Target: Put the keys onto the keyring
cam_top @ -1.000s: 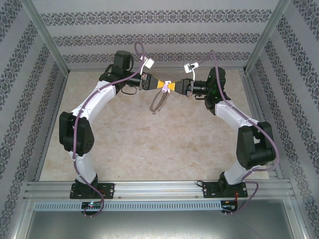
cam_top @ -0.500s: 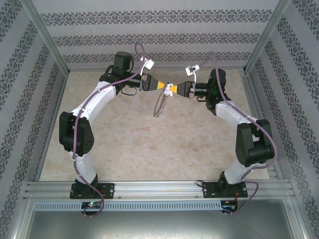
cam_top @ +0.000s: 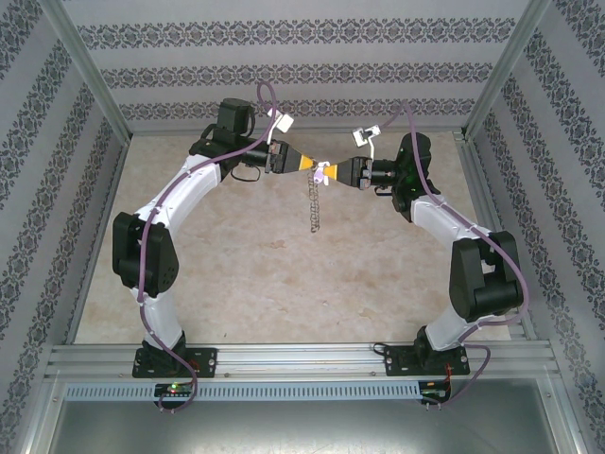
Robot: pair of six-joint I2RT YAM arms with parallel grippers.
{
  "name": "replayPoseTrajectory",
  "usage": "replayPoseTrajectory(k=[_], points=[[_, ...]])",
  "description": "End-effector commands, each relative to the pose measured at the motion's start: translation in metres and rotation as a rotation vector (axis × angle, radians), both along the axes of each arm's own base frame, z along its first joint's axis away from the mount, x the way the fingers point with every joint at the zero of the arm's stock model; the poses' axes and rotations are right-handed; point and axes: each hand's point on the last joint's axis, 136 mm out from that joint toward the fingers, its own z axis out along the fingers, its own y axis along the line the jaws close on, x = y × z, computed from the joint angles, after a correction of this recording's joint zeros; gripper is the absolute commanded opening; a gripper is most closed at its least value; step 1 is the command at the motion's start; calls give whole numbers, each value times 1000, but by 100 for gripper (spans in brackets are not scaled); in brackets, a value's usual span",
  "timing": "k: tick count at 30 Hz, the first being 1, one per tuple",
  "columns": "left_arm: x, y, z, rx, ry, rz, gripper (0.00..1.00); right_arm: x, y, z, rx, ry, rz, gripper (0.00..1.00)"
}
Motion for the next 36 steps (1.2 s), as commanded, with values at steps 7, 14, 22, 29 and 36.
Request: replayPoseTrajectory(k=[7,14,22,29,36], points=[[-14,2,30,-38,-90,-32,0,3,-3,32,15,-96,-3,0],[-12,2,27,-34,-88,-22,0,5,-1,41,19,-109,2,0],[13,10,27,-22,-84,126,11,13,-3,41,17,-88,-9,0],[38,38,33,-54,-65,307,44,19,-4,36,12,-65,-15,0],[50,64,39,-45,-66,464,57,31,-4,23,5,-20,-21,0]])
